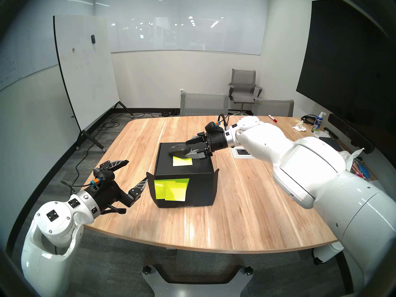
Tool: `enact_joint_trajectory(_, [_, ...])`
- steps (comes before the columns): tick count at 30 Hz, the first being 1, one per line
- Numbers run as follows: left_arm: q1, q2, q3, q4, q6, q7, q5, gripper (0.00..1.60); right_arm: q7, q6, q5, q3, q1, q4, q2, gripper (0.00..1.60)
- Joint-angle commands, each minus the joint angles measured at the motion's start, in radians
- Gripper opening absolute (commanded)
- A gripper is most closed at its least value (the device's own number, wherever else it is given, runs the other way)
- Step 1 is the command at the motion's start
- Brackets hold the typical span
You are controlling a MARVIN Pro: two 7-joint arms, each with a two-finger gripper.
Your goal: Open the box and place the mouse inside
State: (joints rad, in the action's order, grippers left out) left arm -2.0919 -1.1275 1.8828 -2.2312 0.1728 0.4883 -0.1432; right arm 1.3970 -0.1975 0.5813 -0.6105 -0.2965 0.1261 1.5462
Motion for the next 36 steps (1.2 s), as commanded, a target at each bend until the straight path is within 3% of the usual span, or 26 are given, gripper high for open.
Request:
enact_joint_trajectory(1, [0.000,0.001,0.000,-0.015,-0.004,0.002,0.000,1.60,-0.007,-0.018,-0.001,-0.001,0.012,0.008,0.002,1.60])
enact_joint_trajectory(36, [0.003,0.001,-0.001,-0.012,-0.004,0.002,-0.001,1.60,-0.044,-0.064,-0.015,-0.021,0.000,0.008,0.012,1.60])
